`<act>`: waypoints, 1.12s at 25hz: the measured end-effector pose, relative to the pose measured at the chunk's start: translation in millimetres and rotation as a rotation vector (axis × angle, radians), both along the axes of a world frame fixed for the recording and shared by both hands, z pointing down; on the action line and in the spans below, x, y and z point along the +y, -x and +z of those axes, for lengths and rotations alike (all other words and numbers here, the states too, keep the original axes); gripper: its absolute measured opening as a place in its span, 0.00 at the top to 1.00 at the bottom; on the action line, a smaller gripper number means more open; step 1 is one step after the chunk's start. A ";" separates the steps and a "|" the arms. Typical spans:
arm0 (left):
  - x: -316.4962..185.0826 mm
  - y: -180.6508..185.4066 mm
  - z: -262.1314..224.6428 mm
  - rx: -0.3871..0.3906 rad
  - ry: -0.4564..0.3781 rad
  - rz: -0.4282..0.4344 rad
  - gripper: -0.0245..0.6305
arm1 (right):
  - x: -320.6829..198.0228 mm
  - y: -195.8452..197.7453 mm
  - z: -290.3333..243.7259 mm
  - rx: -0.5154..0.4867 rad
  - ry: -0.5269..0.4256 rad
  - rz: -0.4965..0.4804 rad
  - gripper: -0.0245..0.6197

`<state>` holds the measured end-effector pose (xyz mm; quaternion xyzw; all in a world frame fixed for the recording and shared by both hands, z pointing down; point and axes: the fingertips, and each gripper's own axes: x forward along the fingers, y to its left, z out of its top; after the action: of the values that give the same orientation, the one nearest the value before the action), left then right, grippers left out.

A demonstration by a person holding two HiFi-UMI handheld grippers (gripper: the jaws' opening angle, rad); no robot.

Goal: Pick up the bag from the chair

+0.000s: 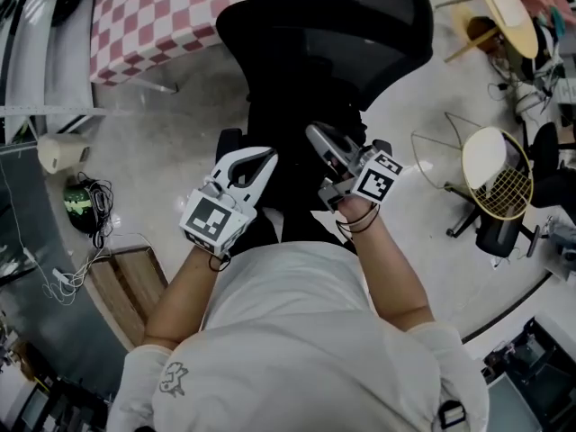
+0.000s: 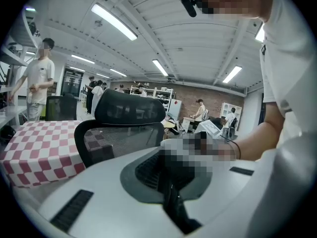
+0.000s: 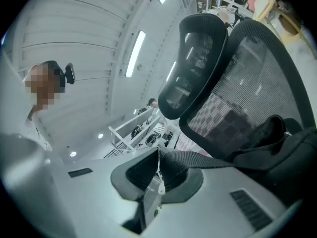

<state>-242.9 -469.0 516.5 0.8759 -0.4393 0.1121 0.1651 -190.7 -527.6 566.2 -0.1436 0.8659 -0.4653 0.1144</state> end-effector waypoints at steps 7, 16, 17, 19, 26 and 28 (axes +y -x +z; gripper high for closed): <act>23.2 3.8 -26.9 0.009 -0.063 0.032 0.94 | 19.6 -6.8 -46.8 -0.019 -0.064 -0.001 0.91; 55.0 19.1 -77.9 0.021 -0.167 0.072 0.94 | 59.8 3.3 -104.4 -0.021 -0.138 0.008 0.91; 58.5 21.0 -83.1 0.020 -0.182 0.079 0.94 | 63.5 4.6 -109.1 -0.020 -0.144 0.013 0.91; 69.3 24.0 -92.5 0.020 -0.200 0.091 0.94 | 74.6 5.9 -115.7 -0.020 -0.141 0.019 0.91; 118.9 27.4 -115.4 0.028 -0.250 0.153 0.94 | 122.8 13.4 -138.7 -0.010 -0.205 0.013 0.91; 128.6 29.6 -116.9 0.028 -0.255 0.164 0.94 | 135.2 14.1 -139.7 -0.006 -0.204 0.015 0.91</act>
<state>-272.4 -340.4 399.6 0.9243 -0.3744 0.0561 0.0489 -204.9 -392.4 426.4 -0.1361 0.9073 -0.3744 0.1345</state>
